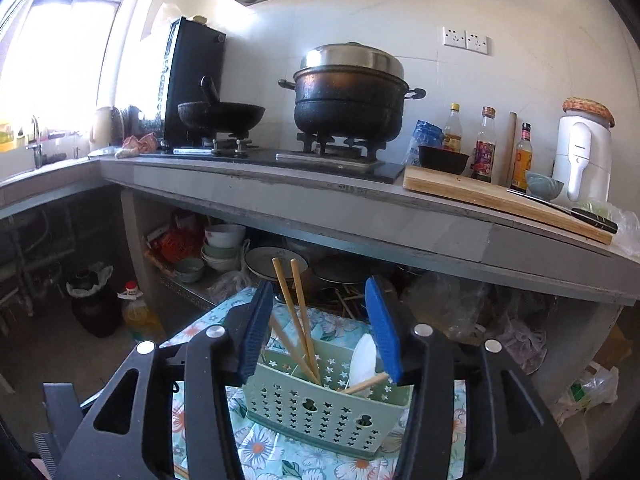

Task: Organize utensils
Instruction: 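Move both grippers back toward the last chopsticks on the quilt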

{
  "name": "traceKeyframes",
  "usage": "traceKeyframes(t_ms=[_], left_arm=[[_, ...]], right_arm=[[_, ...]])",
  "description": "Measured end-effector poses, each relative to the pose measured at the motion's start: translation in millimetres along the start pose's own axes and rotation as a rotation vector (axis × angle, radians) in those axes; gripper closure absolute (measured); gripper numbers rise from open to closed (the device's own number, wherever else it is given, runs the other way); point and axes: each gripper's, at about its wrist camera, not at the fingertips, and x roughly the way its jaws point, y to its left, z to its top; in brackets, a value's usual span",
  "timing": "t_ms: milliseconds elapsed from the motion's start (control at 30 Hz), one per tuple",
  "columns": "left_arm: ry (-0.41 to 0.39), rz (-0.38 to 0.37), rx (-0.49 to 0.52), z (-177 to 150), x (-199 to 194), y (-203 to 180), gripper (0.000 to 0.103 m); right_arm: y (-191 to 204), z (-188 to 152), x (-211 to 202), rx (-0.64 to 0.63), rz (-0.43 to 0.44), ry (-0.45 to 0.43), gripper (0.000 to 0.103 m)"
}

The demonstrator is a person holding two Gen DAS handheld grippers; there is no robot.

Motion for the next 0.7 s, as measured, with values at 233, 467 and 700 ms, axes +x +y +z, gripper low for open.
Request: traceKeyframes(t_ms=[233, 467, 700], left_arm=[[-0.006, -0.003, 0.031, 1, -4, -10, 0.018], [0.001, -0.013, 0.071, -1, -5, -23, 0.018], [0.038, -0.011, 0.103, -8, 2, -28, 0.018]], right_arm=[[-46, -36, -56, 0.225, 0.040, 0.001, 0.027], [-72, -111, -78, 0.399, -0.066, 0.131, 0.008], [-56, -220, -52, 0.474, -0.219, 0.502, 0.006]])
